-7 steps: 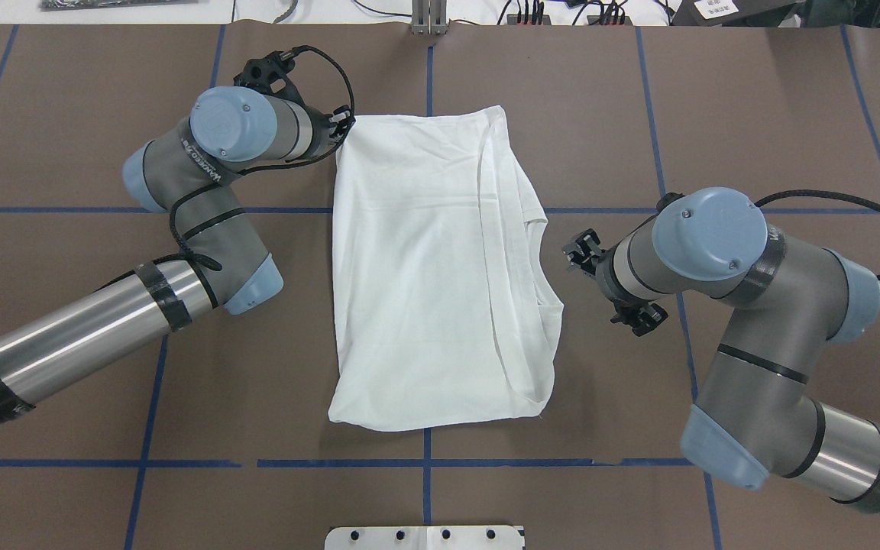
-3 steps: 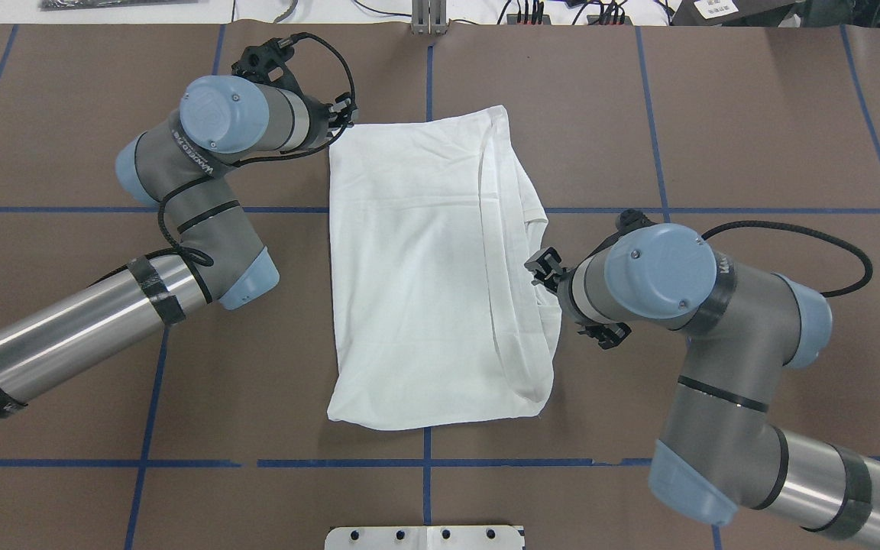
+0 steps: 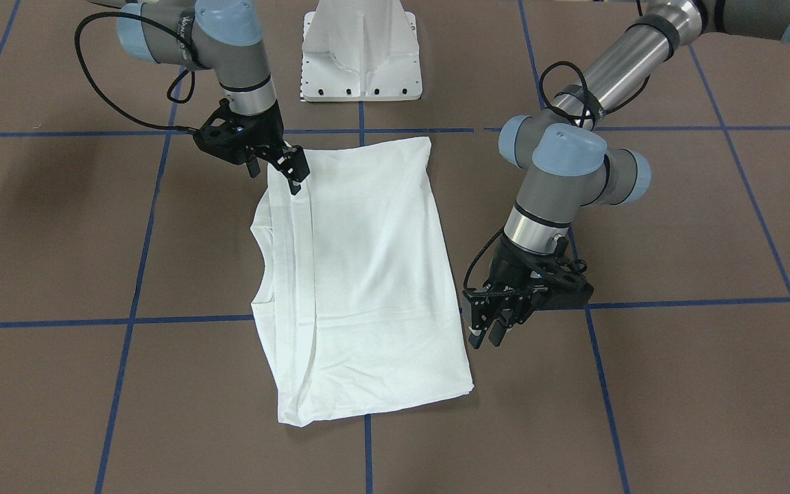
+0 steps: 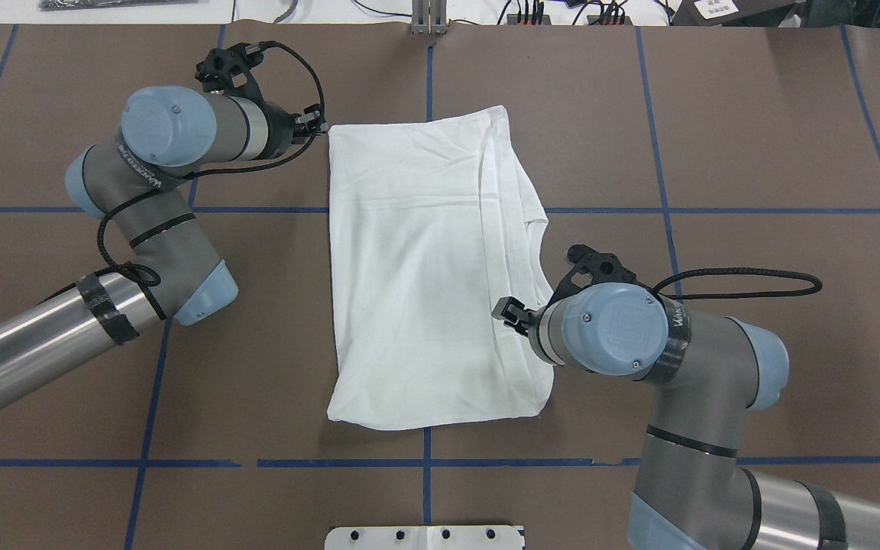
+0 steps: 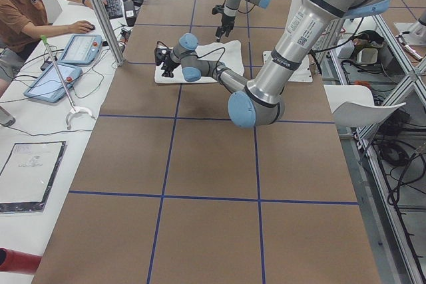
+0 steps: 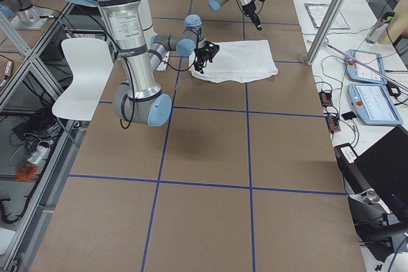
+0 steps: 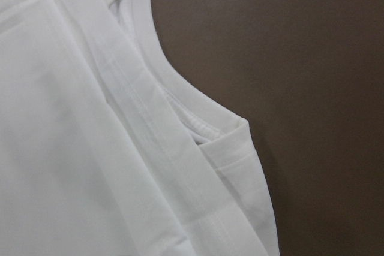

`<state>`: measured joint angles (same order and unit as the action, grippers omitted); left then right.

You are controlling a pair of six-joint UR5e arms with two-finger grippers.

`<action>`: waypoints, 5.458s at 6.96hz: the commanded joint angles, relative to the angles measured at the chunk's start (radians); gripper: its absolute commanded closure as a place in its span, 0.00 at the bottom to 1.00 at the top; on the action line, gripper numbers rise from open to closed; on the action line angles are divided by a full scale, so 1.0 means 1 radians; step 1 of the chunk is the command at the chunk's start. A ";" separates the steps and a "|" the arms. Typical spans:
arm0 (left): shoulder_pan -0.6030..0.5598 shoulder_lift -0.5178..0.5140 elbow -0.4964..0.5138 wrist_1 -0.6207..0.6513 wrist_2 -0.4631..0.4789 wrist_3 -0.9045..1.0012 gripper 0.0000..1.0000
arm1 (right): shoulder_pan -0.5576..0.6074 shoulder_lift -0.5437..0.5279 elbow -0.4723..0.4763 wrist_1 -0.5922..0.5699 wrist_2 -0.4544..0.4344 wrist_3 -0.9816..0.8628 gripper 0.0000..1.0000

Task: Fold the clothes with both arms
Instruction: 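Move the right gripper down along the shirt's side toward its near end, then position the right gripper at the shirt's near corner, then bring the left gripper to the other near corner while the right gripper holds position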

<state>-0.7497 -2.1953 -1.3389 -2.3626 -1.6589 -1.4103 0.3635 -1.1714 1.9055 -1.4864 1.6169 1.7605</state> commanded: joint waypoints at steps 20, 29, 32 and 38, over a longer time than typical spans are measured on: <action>-0.002 0.034 -0.017 -0.004 -0.004 0.024 0.55 | -0.112 -0.013 -0.019 0.049 -0.003 0.561 0.00; -0.002 0.034 -0.032 0.002 -0.004 0.021 0.55 | -0.095 -0.030 -0.008 0.040 -0.032 0.645 1.00; -0.002 0.043 -0.090 0.011 -0.004 0.013 0.55 | -0.095 -0.053 0.039 0.041 -0.026 0.646 1.00; 0.299 0.449 -0.664 0.127 -0.006 -0.388 0.50 | -0.138 -0.109 0.084 0.040 -0.029 0.651 1.00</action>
<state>-0.5338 -1.7856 -1.9302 -2.2833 -1.6962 -1.7236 0.2284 -1.2603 1.9681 -1.4465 1.5871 2.4104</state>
